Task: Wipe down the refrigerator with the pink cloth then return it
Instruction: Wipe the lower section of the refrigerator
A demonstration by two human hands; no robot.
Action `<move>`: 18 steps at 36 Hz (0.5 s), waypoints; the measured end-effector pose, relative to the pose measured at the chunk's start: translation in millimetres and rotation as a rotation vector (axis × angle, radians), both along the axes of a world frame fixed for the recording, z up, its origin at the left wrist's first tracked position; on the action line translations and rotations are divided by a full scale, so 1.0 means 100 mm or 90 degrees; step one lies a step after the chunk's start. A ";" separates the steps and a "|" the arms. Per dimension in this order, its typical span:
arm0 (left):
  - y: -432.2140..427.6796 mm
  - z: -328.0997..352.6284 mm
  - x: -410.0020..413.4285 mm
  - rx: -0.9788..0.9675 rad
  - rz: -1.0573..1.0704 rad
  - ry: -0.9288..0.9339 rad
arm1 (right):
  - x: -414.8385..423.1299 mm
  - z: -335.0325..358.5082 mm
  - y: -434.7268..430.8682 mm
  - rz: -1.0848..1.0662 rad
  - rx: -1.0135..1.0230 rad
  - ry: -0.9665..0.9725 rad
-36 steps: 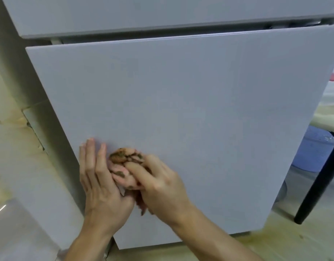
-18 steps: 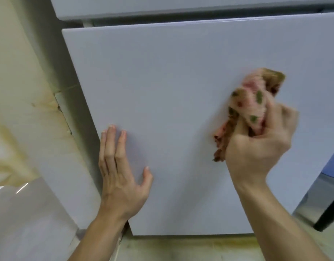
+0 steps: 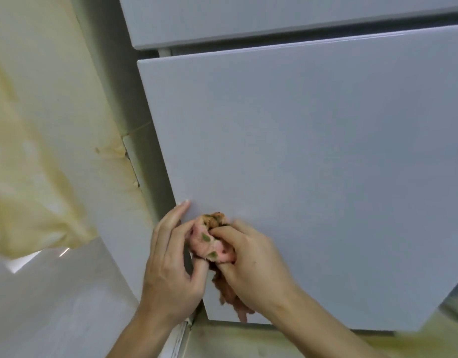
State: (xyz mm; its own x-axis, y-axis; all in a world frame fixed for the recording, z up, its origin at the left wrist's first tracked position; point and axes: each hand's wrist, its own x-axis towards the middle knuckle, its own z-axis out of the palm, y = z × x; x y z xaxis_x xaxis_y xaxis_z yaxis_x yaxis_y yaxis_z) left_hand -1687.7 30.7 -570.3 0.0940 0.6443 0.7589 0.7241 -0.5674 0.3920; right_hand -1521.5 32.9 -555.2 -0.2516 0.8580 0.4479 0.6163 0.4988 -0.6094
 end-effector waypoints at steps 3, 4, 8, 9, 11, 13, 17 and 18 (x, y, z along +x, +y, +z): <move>-0.05 0.10 0.00 -0.032 0.002 -0.027 | 0.02 0.17 -0.04 0.003 -0.008 -0.033; -0.07 0.15 0.02 -0.052 0.005 -0.048 | 0.02 0.23 -0.05 0.009 -0.015 -0.039; -0.19 0.40 0.12 -0.192 0.009 -0.150 | 0.02 0.42 -0.14 0.025 -0.090 -0.047; -0.23 0.46 0.13 -0.243 0.008 -0.180 | 0.02 0.47 -0.16 0.027 -0.124 -0.048; -0.32 0.59 0.16 -0.372 0.007 -0.245 | 0.04 0.59 -0.23 0.038 -0.214 -0.048; -0.40 0.72 0.18 -0.477 0.017 -0.290 | 0.08 0.73 -0.30 0.059 -0.322 -0.037; -0.63 1.03 0.25 -0.604 0.045 -0.337 | 0.16 1.00 -0.59 -0.023 -0.515 0.043; -0.70 1.10 0.27 -0.638 0.049 -0.350 | 0.17 1.07 -0.70 -0.059 -0.539 0.065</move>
State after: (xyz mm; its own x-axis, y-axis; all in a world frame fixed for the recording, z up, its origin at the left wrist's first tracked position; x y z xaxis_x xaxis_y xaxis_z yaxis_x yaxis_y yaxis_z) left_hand -1661.1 -39.1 -460.1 -0.1579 0.9723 -0.1723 0.3343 0.2168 0.9172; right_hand -1504.4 -36.7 -447.8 -0.1573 0.9287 -0.3358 0.5545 -0.1983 -0.8082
